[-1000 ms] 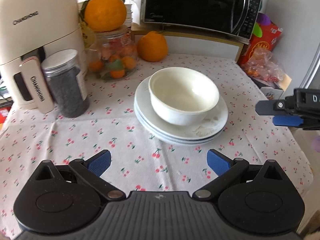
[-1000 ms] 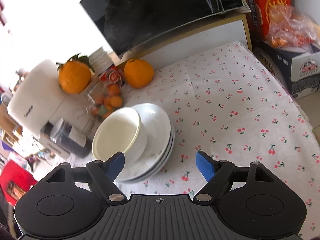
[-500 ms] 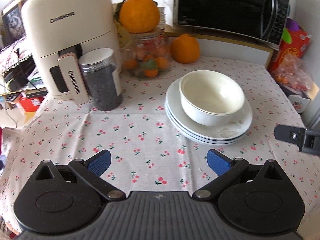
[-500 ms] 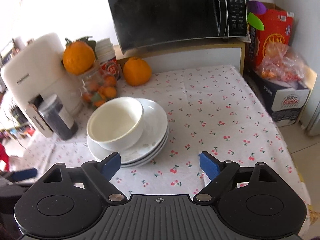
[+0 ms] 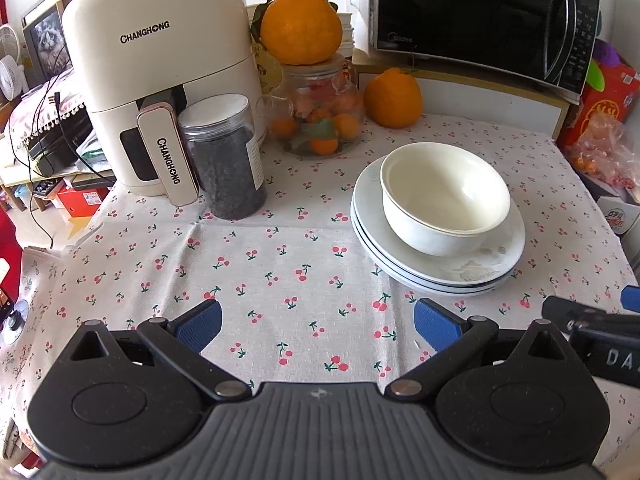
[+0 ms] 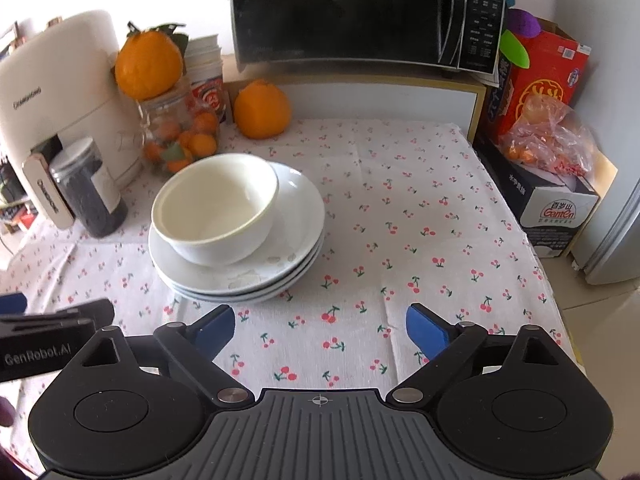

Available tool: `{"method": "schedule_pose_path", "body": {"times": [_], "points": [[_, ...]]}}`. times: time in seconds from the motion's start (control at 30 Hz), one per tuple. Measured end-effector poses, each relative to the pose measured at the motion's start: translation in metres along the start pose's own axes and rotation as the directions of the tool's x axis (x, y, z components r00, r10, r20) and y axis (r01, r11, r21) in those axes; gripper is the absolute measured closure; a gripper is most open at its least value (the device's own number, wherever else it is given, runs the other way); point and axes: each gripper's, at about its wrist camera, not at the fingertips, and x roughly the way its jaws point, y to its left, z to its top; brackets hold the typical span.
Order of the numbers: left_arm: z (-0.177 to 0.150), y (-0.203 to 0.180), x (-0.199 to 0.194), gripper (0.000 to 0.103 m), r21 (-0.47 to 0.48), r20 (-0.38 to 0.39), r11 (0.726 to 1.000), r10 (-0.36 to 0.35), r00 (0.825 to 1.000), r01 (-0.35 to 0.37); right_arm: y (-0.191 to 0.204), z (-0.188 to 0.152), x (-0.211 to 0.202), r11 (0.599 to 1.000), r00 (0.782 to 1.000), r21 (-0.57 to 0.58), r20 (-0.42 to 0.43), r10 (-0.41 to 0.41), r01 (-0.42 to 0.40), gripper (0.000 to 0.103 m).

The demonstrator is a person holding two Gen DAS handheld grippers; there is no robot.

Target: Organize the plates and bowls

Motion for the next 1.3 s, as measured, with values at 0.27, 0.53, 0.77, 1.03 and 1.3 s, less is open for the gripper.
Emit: {"method": "schedule_pose_path", "body": {"times": [0.27,0.53,0.77,1.03,1.3], "points": [[-0.001,-0.0018,-0.0014,0.0,0.011,0.007,1.0,-0.001,1.0,0.0,0.0043,-0.002,0.0035,1.0,1.0,-0.016,-0.021,0.007,-0.007,0.009],[-0.001,-0.0027,-0.0018,0.0,0.022,0.007,1.0,-0.001,1.0,0.001,0.0024,-0.0015,0.0037,1.0,1.0,-0.003,-0.024,0.008,-0.008,0.008],[-0.0014,-0.0042,-0.0013,0.0,0.032,0.007,0.999,-0.002,1.0,0.002,0.0014,-0.0013,0.0036,1.0,1.0,0.0,-0.024,0.009,-0.009,0.008],[-0.0026,-0.0058,-0.0015,0.0,0.035,0.005,0.999,-0.003,1.0,0.003,0.0002,-0.0009,0.0033,1.0,1.0,0.002,-0.024,0.01,-0.01,0.008],[0.0,-0.0059,-0.0004,0.0,0.028,-0.006,0.999,-0.015,1.0,0.015,-0.0022,0.001,0.0052,1.0,1.0,0.018,-0.026,0.01,-0.01,0.008]]}}
